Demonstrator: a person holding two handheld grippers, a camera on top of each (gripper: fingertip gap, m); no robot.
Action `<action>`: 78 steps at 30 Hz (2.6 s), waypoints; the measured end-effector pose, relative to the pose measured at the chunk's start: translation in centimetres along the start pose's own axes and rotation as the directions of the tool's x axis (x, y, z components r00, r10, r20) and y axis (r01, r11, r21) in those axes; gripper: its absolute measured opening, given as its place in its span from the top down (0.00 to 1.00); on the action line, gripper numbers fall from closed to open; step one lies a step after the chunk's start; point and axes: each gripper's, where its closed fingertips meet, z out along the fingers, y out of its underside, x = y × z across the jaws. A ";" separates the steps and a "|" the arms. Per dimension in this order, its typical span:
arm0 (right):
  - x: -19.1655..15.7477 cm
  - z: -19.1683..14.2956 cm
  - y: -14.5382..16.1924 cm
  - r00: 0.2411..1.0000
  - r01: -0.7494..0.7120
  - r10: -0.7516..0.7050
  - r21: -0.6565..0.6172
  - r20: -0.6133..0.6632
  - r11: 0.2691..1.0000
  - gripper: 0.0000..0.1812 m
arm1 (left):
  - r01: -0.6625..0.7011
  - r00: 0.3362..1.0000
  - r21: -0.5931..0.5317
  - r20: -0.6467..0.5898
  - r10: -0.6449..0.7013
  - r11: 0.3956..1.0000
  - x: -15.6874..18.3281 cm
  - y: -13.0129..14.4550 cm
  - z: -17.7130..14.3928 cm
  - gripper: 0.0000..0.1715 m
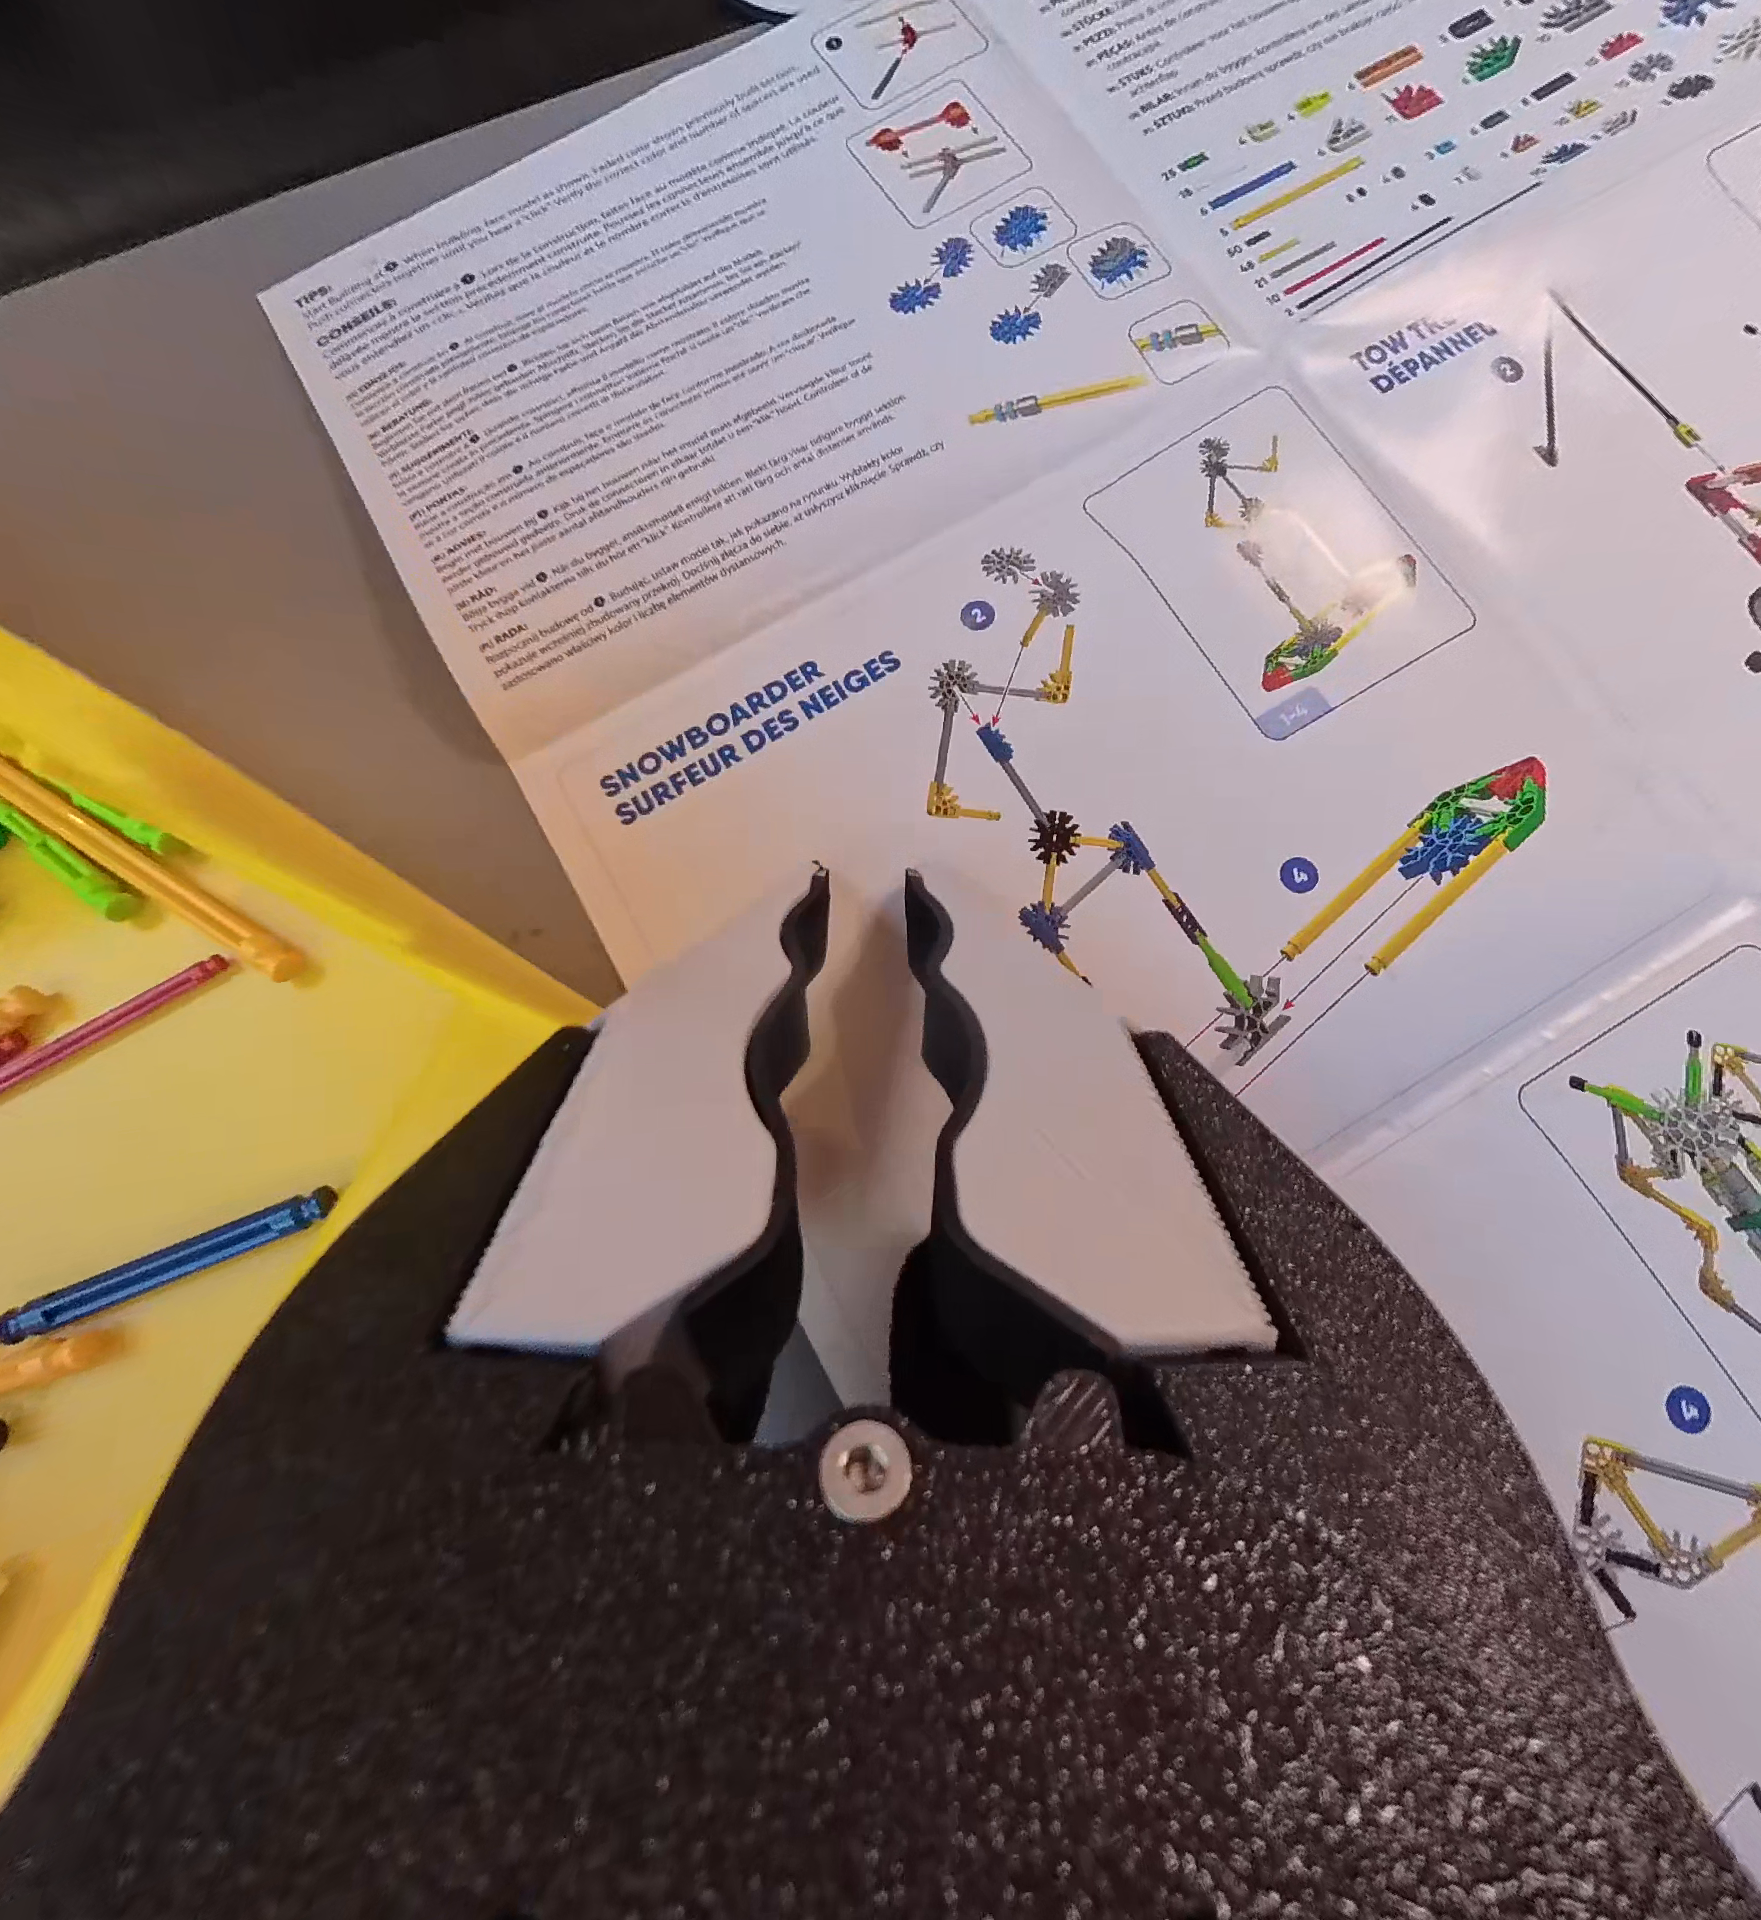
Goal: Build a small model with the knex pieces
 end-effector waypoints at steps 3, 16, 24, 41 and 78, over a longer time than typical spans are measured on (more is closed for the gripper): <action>-1.2 0.2 -0.3 0.999 0.021 -0.022 0.014 0.035 1.000 0.76 | 0.011 1.000 0.029 0.005 -0.011 1.000 0.1 -0.6 -0.5 0.92; -1.7 1.2 0.7 0.998 0.037 -0.036 -0.028 0.050 0.999 0.76 | -0.034 0.999 -0.022 -0.010 0.034 0.999 0.9 0.3 -0.5 0.93; -1.8 1.3 1.0 0.998 0.042 -0.040 -0.037 0.053 0.998 0.76 | -0.059 0.998 -0.023 0.010 0.059 0.998 0.9 0.3 -0.6 0.93; -1.7 1.8 1.3 0.998 0.043 -0.040 -0.054 0.048 0.998 0.77 | -0.071 0.996 -0.013 -0.059 0.070 0.997 3.7 -0.3 -2.0 0.59; -2.0 2.1 1.3 0.998 0.046 -0.044 -0.055 0.049 0.997 0.77 | 0.008 0.998 -0.044 -0.070 -0.011 0.999 3.5 0.5 -4.0 0.45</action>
